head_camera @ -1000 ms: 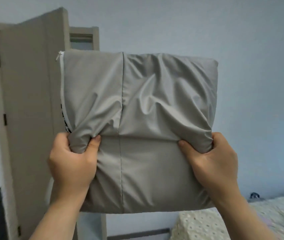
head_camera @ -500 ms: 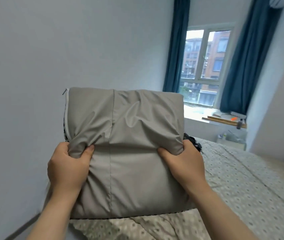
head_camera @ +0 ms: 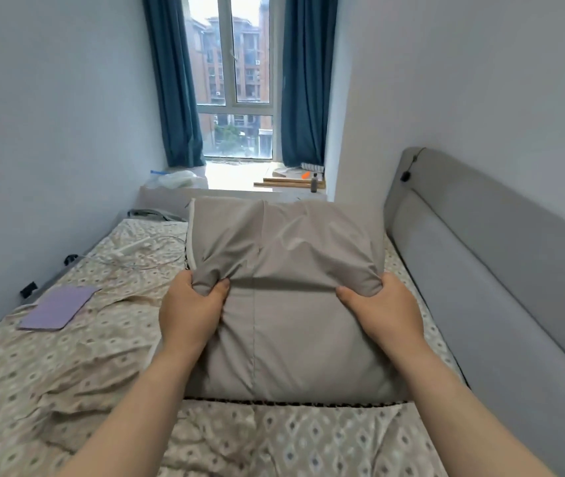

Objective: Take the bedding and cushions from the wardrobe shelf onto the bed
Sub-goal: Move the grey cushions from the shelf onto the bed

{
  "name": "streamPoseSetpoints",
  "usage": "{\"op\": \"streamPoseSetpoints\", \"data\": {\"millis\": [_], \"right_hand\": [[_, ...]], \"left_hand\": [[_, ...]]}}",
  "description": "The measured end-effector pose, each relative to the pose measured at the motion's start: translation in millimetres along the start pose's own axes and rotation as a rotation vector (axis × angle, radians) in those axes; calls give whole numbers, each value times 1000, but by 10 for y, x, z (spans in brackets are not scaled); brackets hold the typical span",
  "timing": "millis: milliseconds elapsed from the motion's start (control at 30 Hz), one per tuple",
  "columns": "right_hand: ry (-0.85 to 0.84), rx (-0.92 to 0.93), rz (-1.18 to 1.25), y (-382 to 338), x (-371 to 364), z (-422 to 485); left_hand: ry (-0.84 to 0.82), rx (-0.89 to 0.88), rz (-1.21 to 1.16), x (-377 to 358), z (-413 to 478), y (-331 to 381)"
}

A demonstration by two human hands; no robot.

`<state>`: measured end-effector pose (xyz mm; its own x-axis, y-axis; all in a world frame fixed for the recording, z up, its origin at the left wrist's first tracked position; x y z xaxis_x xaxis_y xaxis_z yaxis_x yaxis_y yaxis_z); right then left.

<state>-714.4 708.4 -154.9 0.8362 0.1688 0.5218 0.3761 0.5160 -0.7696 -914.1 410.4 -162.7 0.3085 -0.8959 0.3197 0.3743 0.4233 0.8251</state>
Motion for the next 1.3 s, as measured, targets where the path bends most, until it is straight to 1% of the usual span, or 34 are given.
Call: {"op": "streamPoseSetpoints", "data": {"millis": [67, 167, 233, 367, 467, 600, 700, 800, 900, 1000, 1100, 1167, 1200, 1233, 1300], "right_hand": [[-24, -49, -3, 461, -79, 326], [-85, -113, -37, 1066, -288, 619], [-139, -182, -54, 1577, -510, 790], [-197, -335, -45, 2452, -932, 821], [-246, -461, -72, 3173, -1374, 618], [-190, -557, -156, 4041, -1911, 280], [-174, -616, -191, 4595, -2251, -16], [-207, -631, -223, 5014, -2593, -286], [-237, -643, -239, 5358, -2877, -485], [-241, -645, -264, 5539, -2934, -609], [-286, -672, -408, 5566, -2891, -631], [-301, -667, -500, 5420, -2847, -510], [-299, -639, -506, 5265, -2827, -399], [-299, -603, -484, 5110, -2831, -279], [-312, -540, -369, 4714, -2845, -18]], "left_hand": [[-52, 25, 15, -618, -131, -52], [-149, 94, 26, -1332, -341, -256], [-224, 134, 53, -1883, -536, -521], [-383, 252, 87, -2556, -918, -1149], [-465, 326, 148, -2968, -1260, -1787], [-542, 392, 175, -3505, -1753, -2651], [-560, 444, 199, -3758, -2120, -3267], [-557, 473, 298, -3859, -2382, -3832], [-614, 455, 392, -3999, -2564, -4264], [-657, 442, 472, -4025, -2653, -4444], [-675, 469, 573, -3976, -2635, -4489], [-650, 487, 602, -3919, -2523, -4414], [-646, 478, 601, -3902, -2431, -4315], [-651, 464, 578, -3912, -2345, -4224], [-684, 465, 451, -3959, -2123, -3960]]}}
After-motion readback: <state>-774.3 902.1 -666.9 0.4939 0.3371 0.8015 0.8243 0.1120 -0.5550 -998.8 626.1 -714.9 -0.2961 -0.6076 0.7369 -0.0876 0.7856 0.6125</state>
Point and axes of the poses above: each hand's wrist, its own z-axis towards the middle knuckle, its own x-axis out of the back of the hand, y = z × x, the point moved 9 cm from there along z, towards the middle knuckle, and after that the axes turned 10 degrees about y, right-handed, at the moved point
